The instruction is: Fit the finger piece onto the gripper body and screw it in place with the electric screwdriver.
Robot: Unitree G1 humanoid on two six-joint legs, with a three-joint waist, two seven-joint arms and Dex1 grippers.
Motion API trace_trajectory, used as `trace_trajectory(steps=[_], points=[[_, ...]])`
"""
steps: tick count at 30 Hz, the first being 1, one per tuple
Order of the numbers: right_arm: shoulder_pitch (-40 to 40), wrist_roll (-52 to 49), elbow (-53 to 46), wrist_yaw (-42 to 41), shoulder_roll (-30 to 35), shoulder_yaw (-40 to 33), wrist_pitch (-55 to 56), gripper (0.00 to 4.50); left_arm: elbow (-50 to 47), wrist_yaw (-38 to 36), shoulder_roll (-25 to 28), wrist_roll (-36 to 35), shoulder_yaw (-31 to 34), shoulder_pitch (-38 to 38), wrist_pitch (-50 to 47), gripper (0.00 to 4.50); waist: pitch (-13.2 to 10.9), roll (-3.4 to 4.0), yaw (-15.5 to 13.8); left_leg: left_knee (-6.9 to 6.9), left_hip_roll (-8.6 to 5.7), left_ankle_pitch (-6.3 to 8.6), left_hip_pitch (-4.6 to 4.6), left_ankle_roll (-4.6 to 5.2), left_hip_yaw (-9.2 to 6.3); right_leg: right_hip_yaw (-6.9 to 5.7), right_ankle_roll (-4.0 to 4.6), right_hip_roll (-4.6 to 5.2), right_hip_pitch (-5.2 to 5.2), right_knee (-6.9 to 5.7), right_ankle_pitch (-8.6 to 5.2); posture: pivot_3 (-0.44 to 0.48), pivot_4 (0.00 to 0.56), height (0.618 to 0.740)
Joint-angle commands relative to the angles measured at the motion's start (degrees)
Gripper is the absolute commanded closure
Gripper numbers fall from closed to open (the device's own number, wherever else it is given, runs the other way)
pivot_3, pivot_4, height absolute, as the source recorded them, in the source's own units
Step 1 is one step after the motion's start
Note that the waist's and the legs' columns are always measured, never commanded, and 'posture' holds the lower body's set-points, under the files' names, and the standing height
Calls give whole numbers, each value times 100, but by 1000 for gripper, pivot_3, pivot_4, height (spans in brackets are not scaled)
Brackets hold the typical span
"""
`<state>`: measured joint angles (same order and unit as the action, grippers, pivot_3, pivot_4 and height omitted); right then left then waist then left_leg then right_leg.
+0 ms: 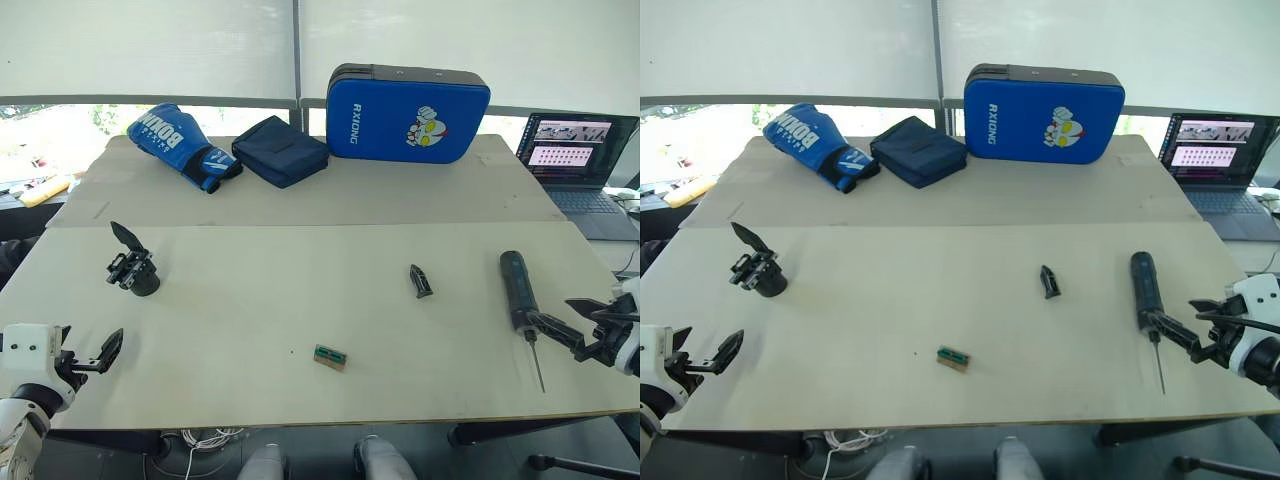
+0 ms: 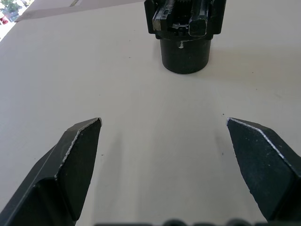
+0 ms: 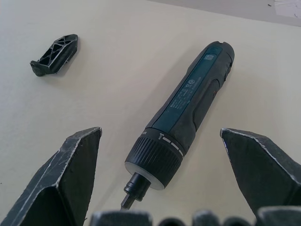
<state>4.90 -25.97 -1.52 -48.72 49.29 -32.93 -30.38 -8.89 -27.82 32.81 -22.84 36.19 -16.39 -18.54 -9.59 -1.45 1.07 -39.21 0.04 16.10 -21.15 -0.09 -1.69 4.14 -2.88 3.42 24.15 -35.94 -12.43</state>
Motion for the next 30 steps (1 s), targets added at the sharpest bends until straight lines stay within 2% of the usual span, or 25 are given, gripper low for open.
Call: trace_trajectory(steps=[1, 6, 11, 19, 24, 30], points=[[-223, 51, -164, -6, 161, 30, 207, 22, -49, -13, -25, -74, 54, 77, 107, 0, 0, 0, 0, 0, 0, 0, 0, 0, 0, 0, 0, 0, 0, 0, 0, 0, 150, 740], [-1050, -315, -983, -104, 221, 628, -185, 22, 271, -125, 32, -76, -104, 410, 56, 0, 0, 4, 68, 0, 6, 0, 5, 0, 7, 2, -6, -3, 2, -7, 1, 0, 150, 740], [-1626, -1051, -1880, -458, 165, 1359, -787, 22, 1158, -396, 378, 97, -244, 1035, 375, 0, 0, -2, 69, 2, 10, 0, 0, 0, -11, -8, 10, -12, 5, -9, 6, 0, 150, 740], [-2460, -1280, -2172, -699, -39, 2361, -879, 22, 2989, -847, 844, 526, -839, 2316, 1134, 0, -1, -10, -25, 1, -1, 0, 0, -1, -8, -11, 7, 2, 6, -3, 9, 0, 150, 740], [-2635, -1255, -2178, -706, -192, 2618, -872, 22, 3759, -1028, 887, 747, -1222, 2873, 1494, 0, -2, -17, -24, 2, -1, 1, -3, 1, -13, -14, 10, 7, 13, -7, 13, 0, 150, 740], [-2489, -1318, -2366, -642, -276, 2671, -964, 22, 4703, -813, 829, 890, -1384, 3586, 1851, 0, -3, -22, -26, 2, -2, 1, -7, 1, -19, -18, 12, 8, 17, -10, 17, 0, 150, 740]])
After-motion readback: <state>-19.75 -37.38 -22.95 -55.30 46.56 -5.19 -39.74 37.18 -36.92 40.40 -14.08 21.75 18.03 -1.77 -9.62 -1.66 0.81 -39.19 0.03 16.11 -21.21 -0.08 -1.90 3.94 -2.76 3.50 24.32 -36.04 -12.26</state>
